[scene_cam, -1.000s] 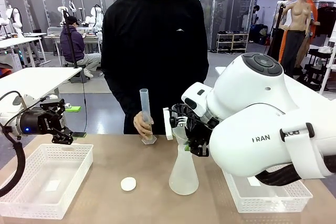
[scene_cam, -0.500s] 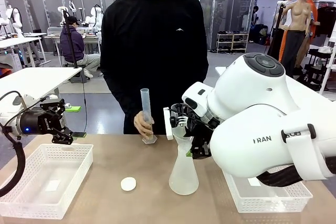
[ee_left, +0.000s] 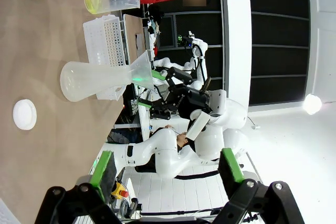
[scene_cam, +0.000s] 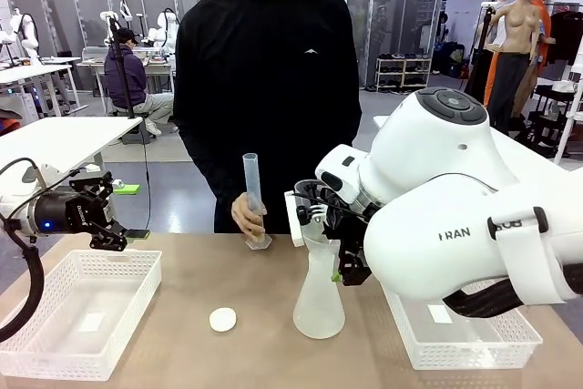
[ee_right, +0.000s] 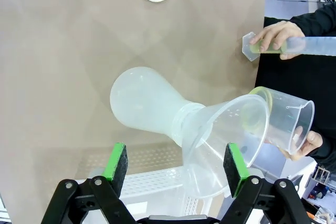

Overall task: Prepare the solutions needed for the experiment.
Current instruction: Once the solution is in the Big flask , pick up the Plastic Funnel and place it back into the right Organizing basket.

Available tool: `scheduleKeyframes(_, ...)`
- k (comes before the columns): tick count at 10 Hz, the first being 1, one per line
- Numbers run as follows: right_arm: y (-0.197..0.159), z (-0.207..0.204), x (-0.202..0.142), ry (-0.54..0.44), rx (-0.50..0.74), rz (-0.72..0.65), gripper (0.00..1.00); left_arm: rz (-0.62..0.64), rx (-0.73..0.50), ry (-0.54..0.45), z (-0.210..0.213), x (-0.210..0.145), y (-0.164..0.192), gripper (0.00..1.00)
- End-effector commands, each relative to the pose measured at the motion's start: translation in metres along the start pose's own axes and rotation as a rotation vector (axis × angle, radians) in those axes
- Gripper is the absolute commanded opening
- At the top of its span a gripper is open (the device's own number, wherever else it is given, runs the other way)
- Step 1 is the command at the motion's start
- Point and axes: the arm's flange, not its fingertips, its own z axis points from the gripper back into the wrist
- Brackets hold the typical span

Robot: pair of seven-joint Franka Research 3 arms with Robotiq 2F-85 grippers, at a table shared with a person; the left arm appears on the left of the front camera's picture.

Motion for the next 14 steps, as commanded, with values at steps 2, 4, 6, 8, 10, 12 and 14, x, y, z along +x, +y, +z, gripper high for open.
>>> scheduleKeyframes(2,0.002,0.001,0.001,-0.019,-0.032,-0.016,0.92,-0.010,0.005,0.009,0.000,-0.001,-0.002,1.00)
scheduleKeyframes(4,0.002,0.001,0.001,-0.019,-0.032,-0.016,0.92,-0.010,0.005,0.009,0.000,-0.001,-0.002,1.00)
scheduleKeyframes(6,0.002,0.001,0.001,-0.019,-0.032,-0.016,0.92,-0.010,0.005,0.009,0.000,-0.001,-0.002,1.00)
scheduleKeyframes(8,0.000,0.001,0.001,-0.011,-0.021,0.001,0.87,-0.010,0.005,0.009,0.000,-0.001,-0.002,1.00)
scheduleKeyframes(10,-0.005,0.027,0.003,-0.057,-0.069,-0.020,0.92,-0.010,0.005,0.009,0.000,-0.001,-0.002,1.00)
scheduleKeyframes(12,-0.013,0.047,-0.011,-0.041,-0.126,-0.071,0.92,-0.010,0.005,0.009,0.000,-0.001,-0.002,1.00)
scheduleKeyframes(14,-0.018,0.072,-0.041,-0.120,-0.164,-0.251,0.92,-0.010,0.005,0.009,0.000,-0.001,-0.002,1.00)
